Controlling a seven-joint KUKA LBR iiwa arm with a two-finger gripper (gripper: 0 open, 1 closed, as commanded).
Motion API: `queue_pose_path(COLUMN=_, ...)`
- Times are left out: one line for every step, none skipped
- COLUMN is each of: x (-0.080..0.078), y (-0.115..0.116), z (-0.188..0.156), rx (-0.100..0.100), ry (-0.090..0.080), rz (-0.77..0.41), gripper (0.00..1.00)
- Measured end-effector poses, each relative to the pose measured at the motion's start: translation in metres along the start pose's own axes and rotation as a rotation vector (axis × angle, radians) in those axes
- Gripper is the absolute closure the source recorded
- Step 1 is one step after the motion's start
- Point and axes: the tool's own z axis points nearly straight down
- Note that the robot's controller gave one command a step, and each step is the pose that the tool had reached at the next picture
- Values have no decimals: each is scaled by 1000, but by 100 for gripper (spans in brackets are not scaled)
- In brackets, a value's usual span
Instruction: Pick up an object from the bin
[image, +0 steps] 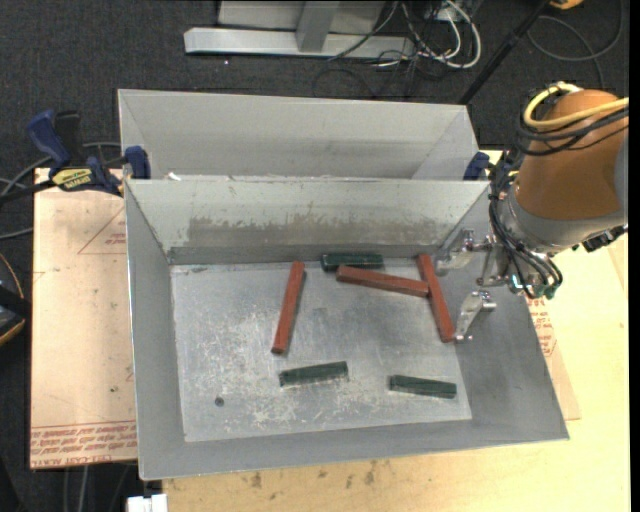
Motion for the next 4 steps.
queue_pose_path(x=-2, y=0, z=-4, rx=1, ry=-7, rz=-2, gripper=0)
queue_pose_path(x=16, y=7, z=34, rx=2, ry=-11, rz=-96, gripper=0)
queue_pose_path(x=70, y=3, z=116, rx=1, ry=-5, rz=-153, gripper=100)
queue_pose_path(x=70, y=3, z=116, rx=1, ry=-5, rz=-154, gripper=100)
